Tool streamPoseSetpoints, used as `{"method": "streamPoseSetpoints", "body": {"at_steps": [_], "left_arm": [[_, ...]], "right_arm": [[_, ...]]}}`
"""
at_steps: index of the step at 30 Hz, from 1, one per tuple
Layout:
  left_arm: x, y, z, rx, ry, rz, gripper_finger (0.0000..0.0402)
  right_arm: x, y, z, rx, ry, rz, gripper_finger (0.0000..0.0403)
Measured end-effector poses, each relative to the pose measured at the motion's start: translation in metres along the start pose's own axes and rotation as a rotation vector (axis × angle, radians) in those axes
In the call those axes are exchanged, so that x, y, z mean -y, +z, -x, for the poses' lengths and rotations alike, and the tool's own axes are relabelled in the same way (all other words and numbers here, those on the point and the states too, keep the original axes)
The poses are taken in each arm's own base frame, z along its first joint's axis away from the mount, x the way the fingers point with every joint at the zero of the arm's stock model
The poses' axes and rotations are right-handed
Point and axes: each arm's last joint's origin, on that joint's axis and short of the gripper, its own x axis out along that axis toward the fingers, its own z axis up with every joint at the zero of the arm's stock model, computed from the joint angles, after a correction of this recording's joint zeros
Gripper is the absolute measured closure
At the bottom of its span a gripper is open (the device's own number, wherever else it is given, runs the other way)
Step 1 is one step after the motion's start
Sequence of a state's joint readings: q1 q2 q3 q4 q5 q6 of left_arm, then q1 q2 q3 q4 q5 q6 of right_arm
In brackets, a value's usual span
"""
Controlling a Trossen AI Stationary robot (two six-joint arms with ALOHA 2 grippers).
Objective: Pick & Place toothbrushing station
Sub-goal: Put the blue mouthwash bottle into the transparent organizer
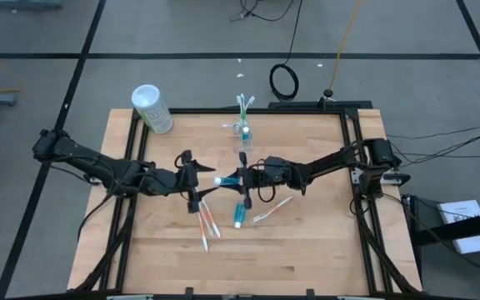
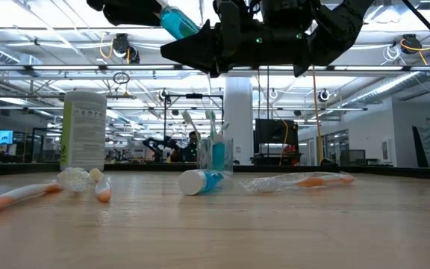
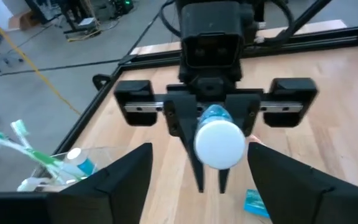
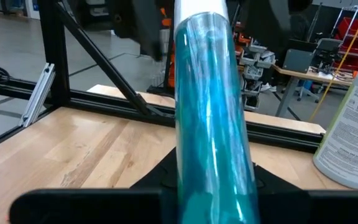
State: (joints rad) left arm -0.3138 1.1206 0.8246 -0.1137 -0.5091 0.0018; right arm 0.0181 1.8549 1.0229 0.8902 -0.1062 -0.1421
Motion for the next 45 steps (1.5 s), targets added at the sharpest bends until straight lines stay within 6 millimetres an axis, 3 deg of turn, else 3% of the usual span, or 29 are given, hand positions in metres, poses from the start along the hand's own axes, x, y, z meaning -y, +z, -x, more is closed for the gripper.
{"method": "streamPoseSetpoints", "body": {"at_steps": [5, 20, 45], "left_arm": [[0.0016, -0.0009, -0.0019, -0.005, -0.018, -0.025, 0.0131], [0.0025, -0.0002, -0.0027, 0.004, -0.038, -0.132, 0.0221], [-0.0018, 0.0025, -0.0054, 0.029, -0.072, -0.159, 0.0224]], "right_arm": [[0.0000, 0.0001, 0.0000, 0.001, 0.000, 0.000, 0.0353], [-0.0003, 0.0000, 0.0000, 0.000, 0.001, 0.000, 0.0353], [-0.0003, 0.0000, 0.0000, -0.001, 0.001, 0.000, 0.0353]]}}
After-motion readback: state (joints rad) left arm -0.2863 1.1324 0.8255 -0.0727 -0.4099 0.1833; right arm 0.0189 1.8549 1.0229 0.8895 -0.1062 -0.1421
